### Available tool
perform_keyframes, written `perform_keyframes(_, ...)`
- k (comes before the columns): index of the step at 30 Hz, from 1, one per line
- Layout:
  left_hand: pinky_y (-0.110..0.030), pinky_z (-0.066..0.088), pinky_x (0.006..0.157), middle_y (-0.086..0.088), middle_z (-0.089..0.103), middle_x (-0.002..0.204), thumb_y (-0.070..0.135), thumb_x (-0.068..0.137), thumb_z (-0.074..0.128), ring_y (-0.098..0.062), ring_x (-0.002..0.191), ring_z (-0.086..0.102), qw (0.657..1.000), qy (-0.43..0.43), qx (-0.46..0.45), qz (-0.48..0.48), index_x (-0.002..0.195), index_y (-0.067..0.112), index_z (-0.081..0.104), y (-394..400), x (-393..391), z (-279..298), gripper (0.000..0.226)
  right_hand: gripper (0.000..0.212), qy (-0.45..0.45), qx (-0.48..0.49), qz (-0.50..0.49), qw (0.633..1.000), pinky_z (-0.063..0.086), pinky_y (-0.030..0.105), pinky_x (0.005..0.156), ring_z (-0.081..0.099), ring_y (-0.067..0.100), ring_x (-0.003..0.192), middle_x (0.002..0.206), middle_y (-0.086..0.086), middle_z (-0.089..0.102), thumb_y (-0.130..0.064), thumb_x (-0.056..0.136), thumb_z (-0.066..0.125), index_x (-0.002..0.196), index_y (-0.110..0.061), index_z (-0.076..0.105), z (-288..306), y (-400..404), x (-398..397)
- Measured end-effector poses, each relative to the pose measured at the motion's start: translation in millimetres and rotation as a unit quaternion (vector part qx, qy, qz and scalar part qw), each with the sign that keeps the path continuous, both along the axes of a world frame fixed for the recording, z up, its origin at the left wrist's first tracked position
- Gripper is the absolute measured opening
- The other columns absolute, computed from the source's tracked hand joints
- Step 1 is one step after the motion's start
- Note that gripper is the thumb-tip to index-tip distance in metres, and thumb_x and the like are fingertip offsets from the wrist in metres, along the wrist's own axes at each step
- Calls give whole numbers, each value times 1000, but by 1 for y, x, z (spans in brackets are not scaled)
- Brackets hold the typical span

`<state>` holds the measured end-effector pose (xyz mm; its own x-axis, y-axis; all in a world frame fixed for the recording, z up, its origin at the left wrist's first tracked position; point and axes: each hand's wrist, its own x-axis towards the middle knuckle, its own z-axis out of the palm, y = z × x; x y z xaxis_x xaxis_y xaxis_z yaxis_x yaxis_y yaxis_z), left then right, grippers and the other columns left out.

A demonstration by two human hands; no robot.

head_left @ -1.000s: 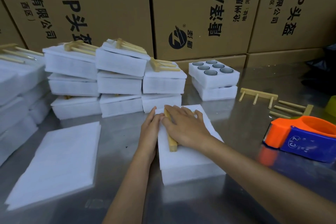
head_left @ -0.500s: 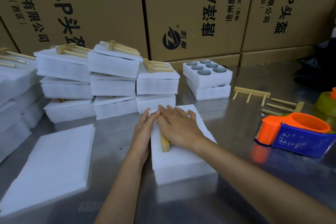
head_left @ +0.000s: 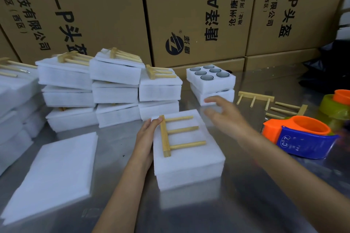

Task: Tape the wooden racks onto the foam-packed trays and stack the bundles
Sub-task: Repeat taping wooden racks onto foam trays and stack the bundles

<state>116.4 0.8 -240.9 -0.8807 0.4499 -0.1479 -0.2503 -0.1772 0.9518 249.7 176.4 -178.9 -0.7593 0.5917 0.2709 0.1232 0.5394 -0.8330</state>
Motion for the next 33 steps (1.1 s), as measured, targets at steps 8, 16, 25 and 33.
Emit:
perform_keyframes(8,-46,51,100,-2,72,119,42,81,75,-22,106,70,999,28,7,-30,125,25,66,2,19,0,48,54,-168,264,-421,851,34,50,95,58,43,100,99,30,64,-44,95,42,98,6,64,-40,86,103)
perform_keyframes(16,-42,37,114,-3,57,143,52,95,56,-24,131,54,999,45,-3,-25,141,22,54,-1,34,13,55,65,-58,299,-385,871,38,36,63,60,39,55,53,28,58,-35,91,32,57,10,64,-30,92,115)
perform_keyframes(25,-20,45,97,21,68,122,32,93,61,3,117,59,942,231,-62,-234,124,37,64,33,137,98,32,55,138,350,-304,875,26,31,55,51,34,47,43,12,50,-32,95,33,44,-14,43,33,41,97)
perform_keyframes(33,-26,54,93,5,76,105,17,98,49,-13,103,70,956,219,-46,-187,107,24,76,17,151,110,29,53,169,329,-245,896,31,33,53,48,28,46,42,5,46,-33,95,33,43,-21,34,43,14,87)
